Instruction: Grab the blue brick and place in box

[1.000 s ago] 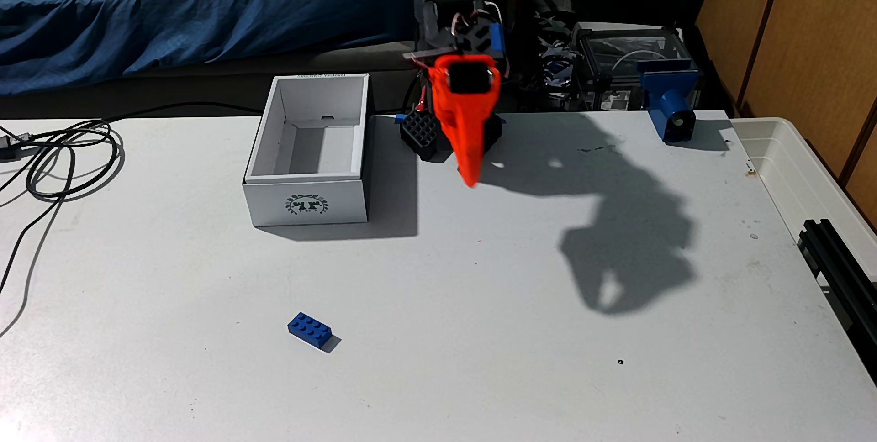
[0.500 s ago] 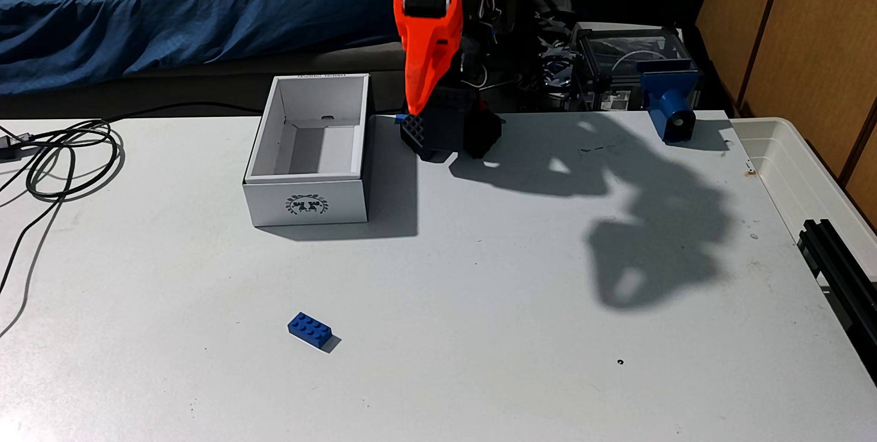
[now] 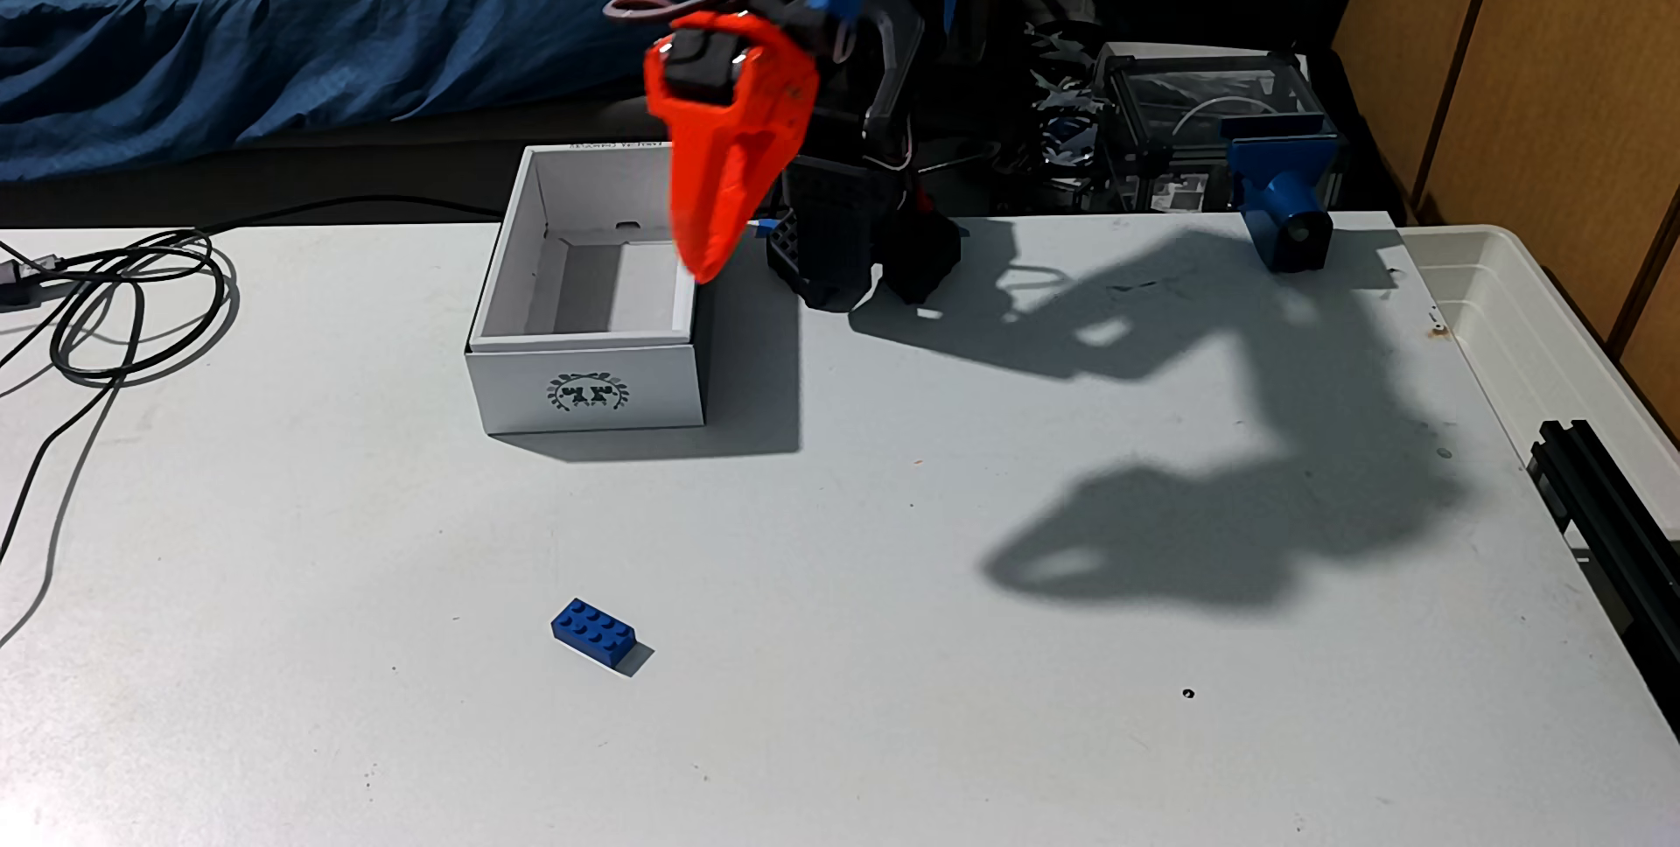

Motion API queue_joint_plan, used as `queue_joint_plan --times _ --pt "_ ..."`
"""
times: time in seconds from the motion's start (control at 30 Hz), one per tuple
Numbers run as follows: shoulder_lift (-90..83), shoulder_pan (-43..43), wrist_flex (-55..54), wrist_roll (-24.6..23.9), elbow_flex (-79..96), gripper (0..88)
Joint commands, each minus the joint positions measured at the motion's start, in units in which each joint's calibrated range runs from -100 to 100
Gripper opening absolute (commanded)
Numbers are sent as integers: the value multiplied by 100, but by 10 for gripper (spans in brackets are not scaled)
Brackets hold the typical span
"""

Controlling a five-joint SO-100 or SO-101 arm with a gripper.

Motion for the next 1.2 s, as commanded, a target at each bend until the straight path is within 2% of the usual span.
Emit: queue_joint_plan --times 0.0,0.2,0.57,0.9,1.17 --pt "1021 316 -62 -50 -662 16" --pt "2746 650 -62 -66 -1656 16" --pt "5739 702 -1 -434 -3795 16" --pt "7008 398 964 -839 -6013 21" --pt "7828 -115 1058 -1118 -6501 23"
